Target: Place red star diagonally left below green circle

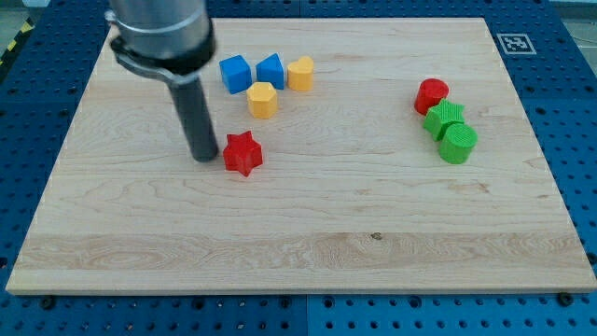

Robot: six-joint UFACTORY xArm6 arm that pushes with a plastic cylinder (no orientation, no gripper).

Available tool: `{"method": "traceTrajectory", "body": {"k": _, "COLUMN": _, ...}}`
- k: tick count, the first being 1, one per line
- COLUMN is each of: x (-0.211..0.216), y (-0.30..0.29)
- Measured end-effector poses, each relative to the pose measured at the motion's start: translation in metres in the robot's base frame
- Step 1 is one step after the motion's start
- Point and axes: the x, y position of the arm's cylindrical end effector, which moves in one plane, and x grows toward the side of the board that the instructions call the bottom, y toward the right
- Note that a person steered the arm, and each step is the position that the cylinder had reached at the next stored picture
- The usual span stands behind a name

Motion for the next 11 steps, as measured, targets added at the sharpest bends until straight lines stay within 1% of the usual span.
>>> {"method": "traceTrajectory", "body": {"k": 1, "x": 0.017, "y": 0.080}}
{"method": "traceTrajectory", "body": {"k": 2, "x": 0.018, "y": 0.122}}
{"method": "traceTrajectory", "body": {"k": 3, "x": 0.021, "y": 0.060}}
{"method": "traceTrajectory", "body": {"k": 4, "x": -0.009, "y": 0.011}}
{"method": "traceTrajectory", "body": {"k": 5, "x": -0.037, "y": 0.014}}
{"method": "traceTrajectory", "body": {"k": 6, "x": -0.038, "y": 0.053}}
{"method": "traceTrajectory", "body": {"k": 7, "x": -0.036, "y": 0.120}}
{"method": "traceTrajectory", "body": {"k": 8, "x": -0.035, "y": 0.162}}
{"method": "traceTrajectory", "body": {"k": 9, "x": -0.028, "y": 0.150}}
{"method": "traceTrajectory", "body": {"k": 10, "x": -0.027, "y": 0.110}}
{"method": "traceTrajectory", "body": {"k": 11, "x": -0.008, "y": 0.115}}
